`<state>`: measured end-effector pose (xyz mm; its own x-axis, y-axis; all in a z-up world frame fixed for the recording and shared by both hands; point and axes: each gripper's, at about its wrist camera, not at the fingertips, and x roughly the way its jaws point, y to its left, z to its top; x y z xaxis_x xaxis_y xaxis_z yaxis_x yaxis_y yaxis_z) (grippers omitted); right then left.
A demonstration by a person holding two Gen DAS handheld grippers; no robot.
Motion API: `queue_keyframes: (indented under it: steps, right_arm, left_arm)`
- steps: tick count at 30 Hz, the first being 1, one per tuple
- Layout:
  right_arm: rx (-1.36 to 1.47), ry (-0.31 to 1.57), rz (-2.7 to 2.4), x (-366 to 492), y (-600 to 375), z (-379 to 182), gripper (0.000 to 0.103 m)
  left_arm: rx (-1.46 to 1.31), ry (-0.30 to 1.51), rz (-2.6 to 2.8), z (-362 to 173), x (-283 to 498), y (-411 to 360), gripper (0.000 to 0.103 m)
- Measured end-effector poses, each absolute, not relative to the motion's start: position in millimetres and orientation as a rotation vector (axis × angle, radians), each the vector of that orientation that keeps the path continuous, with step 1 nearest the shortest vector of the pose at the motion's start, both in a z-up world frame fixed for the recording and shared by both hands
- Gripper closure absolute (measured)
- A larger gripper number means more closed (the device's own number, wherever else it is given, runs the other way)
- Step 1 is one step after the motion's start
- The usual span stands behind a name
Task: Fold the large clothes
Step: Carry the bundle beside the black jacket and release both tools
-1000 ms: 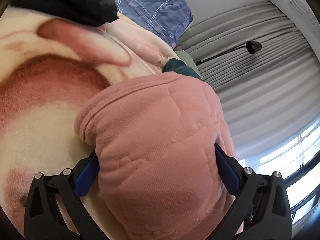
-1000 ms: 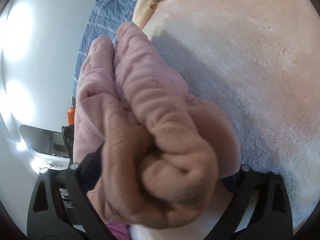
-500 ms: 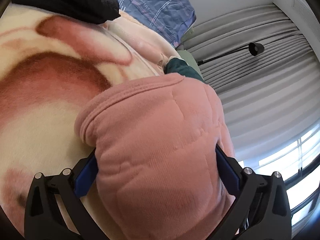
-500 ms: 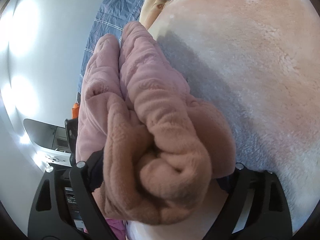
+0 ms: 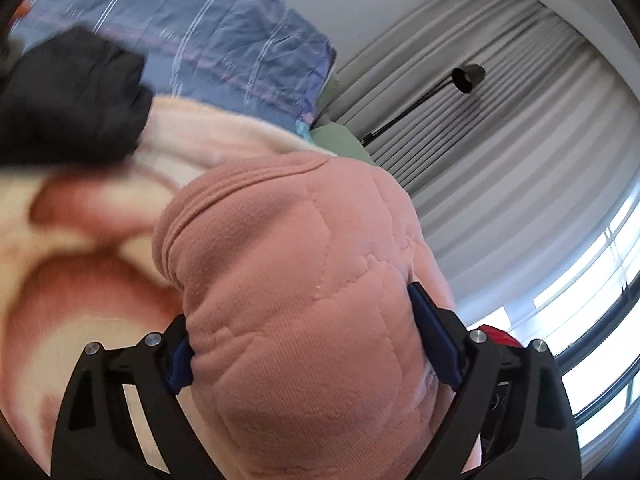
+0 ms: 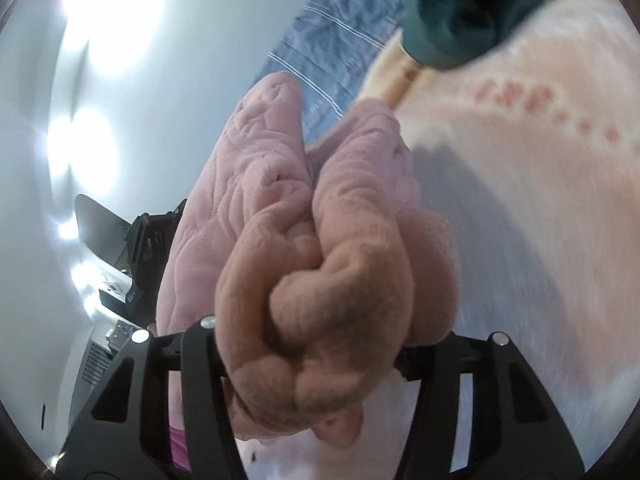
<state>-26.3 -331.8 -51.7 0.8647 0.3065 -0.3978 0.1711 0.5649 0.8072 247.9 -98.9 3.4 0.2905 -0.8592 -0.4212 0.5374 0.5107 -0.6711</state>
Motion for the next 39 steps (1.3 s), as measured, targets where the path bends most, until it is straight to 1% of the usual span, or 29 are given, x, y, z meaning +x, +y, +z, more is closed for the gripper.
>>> queue_keyframes:
  steps: [6, 10, 15, 18, 21, 22, 23, 24, 25, 27, 28, 29, 30, 31, 32, 33, 36, 37, 39]
  right_arm:
    - [0.873, 0.439, 0.108, 15, -365, -8, 0.049]
    - [0.864, 0.401, 0.135, 67, -393, 10, 0.049]
    - [0.876, 0.331, 0.168, 138, -424, 16, 0.049]
    - [0.874, 0.280, 0.138, 177, -437, 14, 0.049]
    - [0.924, 0.262, 0.107, 230, -450, -2, 0.049]
    - [0.946, 0.269, 0.086, 253, -454, -14, 0.047]
    - [0.965, 0.292, 0.038, 276, -458, -32, 0.044]
    - [0.958, 0.354, -0.037, 298, -460, -52, 0.035]
    - [0.941, 0.434, -0.103, 311, -460, -69, 0.030]
    - [0.894, 0.740, -0.275, 342, -457, -136, 0.029]
    - [0.928, 0.736, -0.221, 341, -457, -162, 0.026]
    - [0.924, 0.656, -0.209, 332, -457, -154, 0.025]
    - [0.908, 0.658, -0.236, 328, -456, -145, 0.023]
    - [0.865, 0.676, -0.267, 326, -451, -136, 0.019]
    - [0.795, 0.687, -0.289, 324, -445, -131, 0.014]
    - [0.764, 0.674, -0.297, 321, -440, -130, 0.012]
    - [0.770, 0.651, -0.313, 309, -439, -126, 0.012]
    - [0.774, 0.646, -0.320, 303, -438, -124, 0.012]
    - [0.747, 0.658, -0.343, 289, -433, -116, 0.011]
  left_arm:
    - [-0.404, 0.745, -0.978, 56, 275, -127, 0.012]
    - [-0.352, 0.734, -0.929, 99, 322, -153, 0.012]
    - [-0.235, 0.631, -0.841, 145, 366, -184, 0.012]
    - [-0.231, 0.607, -0.795, 151, 401, -196, 0.012]
    - [-0.205, 0.573, -0.683, 144, 438, -210, 0.012]
    - [-0.160, 0.528, -0.590, 136, 451, -217, 0.012]
    - [-0.118, 0.502, -0.502, 128, 462, -222, 0.008]
    - [-0.064, 0.486, -0.407, 114, 472, -226, 0.004]
    - [-0.001, 0.507, -0.301, 87, 483, -231, 0.001]
    - [0.039, 0.629, -0.276, 36, 498, -231, 0.001]
    - [0.048, 0.735, -0.309, 2, 503, -230, 0.001]
    - [0.068, 0.811, -0.336, -24, 503, -229, 0.001]
    - [0.108, 0.861, -0.351, -52, 497, -227, 0.001]
    - [0.075, 0.817, -0.392, -60, 486, -218, 0.001]
    - [0.045, 0.784, -0.390, -61, 479, -211, 0.001]
    - [0.011, 0.779, -0.380, -63, 474, -204, 0.001]
    - [-0.100, 0.898, -0.377, -63, 475, -191, 0.001]
    - [-0.103, 0.911, -0.385, -58, 469, -188, 0.001]
    - [-0.066, 0.878, -0.416, -45, 452, -185, 0.001]
